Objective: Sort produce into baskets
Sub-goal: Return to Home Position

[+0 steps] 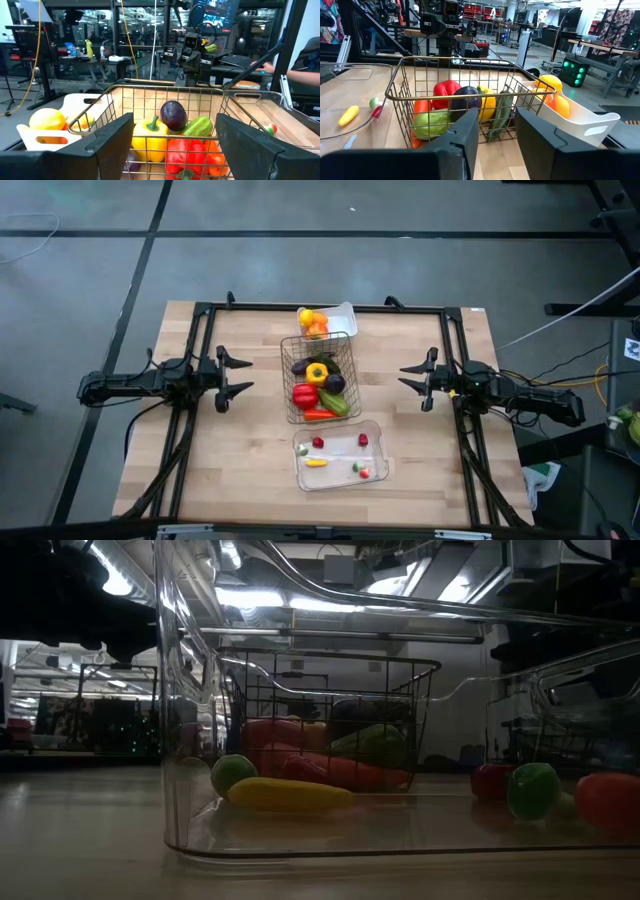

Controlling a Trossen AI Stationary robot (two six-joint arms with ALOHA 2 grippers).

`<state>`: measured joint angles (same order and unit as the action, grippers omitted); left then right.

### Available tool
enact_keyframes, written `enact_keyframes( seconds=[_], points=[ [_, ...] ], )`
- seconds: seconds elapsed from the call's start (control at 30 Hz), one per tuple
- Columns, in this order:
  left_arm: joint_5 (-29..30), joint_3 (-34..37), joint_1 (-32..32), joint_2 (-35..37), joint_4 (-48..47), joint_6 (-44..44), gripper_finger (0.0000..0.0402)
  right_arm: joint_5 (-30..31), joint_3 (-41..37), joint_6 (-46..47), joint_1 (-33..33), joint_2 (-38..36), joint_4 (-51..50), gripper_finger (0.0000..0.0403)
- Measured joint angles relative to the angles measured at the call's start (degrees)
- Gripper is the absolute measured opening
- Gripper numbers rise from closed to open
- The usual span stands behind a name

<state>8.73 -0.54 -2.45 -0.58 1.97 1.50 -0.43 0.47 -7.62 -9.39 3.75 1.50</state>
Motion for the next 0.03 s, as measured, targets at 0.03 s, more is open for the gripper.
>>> enact_keyframes(
  seconds=[0.03],
  points=[
    [0.0, 0.0, 0.01, 0.0, 0.0, 0.0, 0.0279, 0.0, 0.0, 0.01, 0.0, 0.0, 0.0, 0.0127]
  ],
)
